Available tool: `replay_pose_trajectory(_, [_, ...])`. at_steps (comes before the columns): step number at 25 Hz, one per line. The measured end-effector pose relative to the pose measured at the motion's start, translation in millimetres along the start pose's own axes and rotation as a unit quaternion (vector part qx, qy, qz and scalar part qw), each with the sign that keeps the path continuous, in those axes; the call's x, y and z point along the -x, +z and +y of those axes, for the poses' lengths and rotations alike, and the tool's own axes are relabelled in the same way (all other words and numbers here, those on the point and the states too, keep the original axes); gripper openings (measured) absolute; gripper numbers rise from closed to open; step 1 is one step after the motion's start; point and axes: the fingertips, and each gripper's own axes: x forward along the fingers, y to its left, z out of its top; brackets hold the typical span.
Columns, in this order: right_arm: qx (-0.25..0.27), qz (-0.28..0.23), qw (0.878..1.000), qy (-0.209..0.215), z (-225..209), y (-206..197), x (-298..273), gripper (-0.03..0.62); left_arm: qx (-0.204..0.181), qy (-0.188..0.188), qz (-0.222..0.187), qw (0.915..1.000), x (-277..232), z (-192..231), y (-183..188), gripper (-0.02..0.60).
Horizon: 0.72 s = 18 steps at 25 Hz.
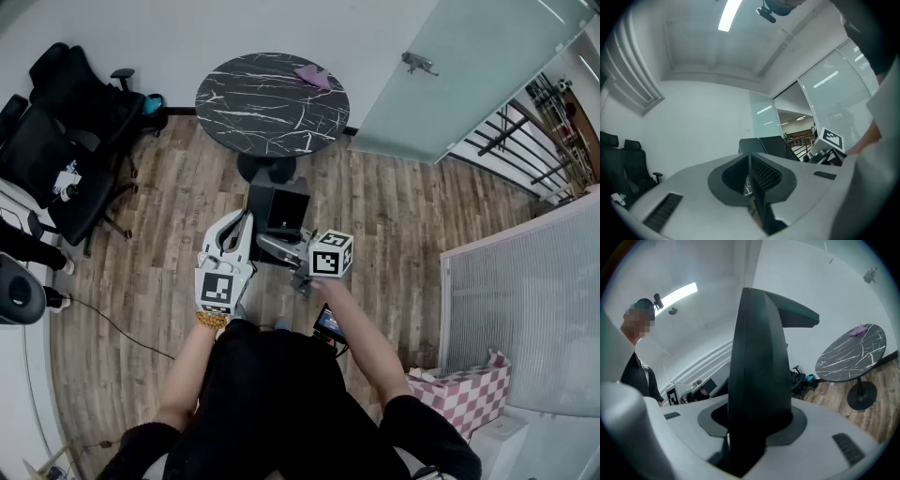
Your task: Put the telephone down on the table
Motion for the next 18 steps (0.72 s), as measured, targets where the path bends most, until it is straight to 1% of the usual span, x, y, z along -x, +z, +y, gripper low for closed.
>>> replay_pose_trajectory(4, [-0.017,0.005,1.000,0.001,-8.1,3.1,-24.7,0.176,0.002,-0.001,-0.005,1.0000,-3.3,30.6,-0.7,0.028])
replay_pose_trajectory(8, [-0.043,-0.005,0.999,0.003,-19.4,-2.4,-51.2,0.176,0.005,-0.011,-0.003,0.9999,-1.1,58.3,-4.3,0.029])
replay_pose_trajectory(12, [-0.070,-0.004,0.998,0.004,-27.6,-15.7,-74.6,0.176,0.010,-0.026,0.002,0.9996,2.6,77.1,-14.0,0.028])
replay_pose_trajectory(18, [-0.088,-0.007,0.996,0.005,-34.7,-13.3,-98.1,0.176,0.013,-0.037,0.008,0.9992,-4.3,96.7,-27.9,0.028])
